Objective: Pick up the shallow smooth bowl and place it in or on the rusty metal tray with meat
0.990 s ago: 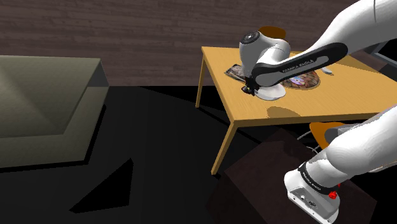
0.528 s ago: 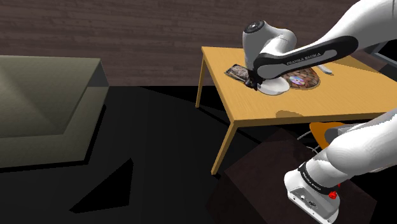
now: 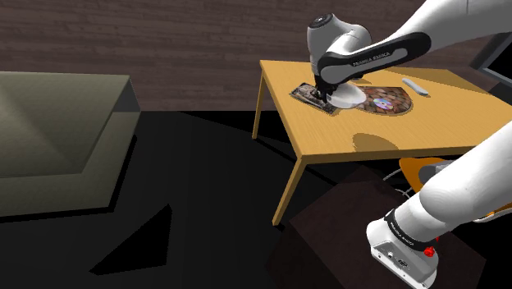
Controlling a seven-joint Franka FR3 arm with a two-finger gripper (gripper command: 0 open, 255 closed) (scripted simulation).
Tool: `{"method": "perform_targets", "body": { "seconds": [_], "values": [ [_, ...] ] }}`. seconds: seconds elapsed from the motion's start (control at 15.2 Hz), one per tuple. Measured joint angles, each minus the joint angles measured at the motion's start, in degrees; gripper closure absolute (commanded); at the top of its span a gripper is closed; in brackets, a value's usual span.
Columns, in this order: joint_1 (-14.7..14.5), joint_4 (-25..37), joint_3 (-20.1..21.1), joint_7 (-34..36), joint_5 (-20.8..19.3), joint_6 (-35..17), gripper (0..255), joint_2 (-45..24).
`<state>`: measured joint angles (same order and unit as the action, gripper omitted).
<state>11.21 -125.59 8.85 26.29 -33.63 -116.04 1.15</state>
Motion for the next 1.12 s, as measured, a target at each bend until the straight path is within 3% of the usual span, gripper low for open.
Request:
{"method": "perform_targets", "body": {
  "seconds": [0.59,1.12],
  "values": [
    [2.2,22.7,-2.5,-6.4,-1.6,3.0,255,-17.1],
    [3.0,48.2,-4.1,-13.5,-1.1,8.5,255,-34.5]
  ]
}}
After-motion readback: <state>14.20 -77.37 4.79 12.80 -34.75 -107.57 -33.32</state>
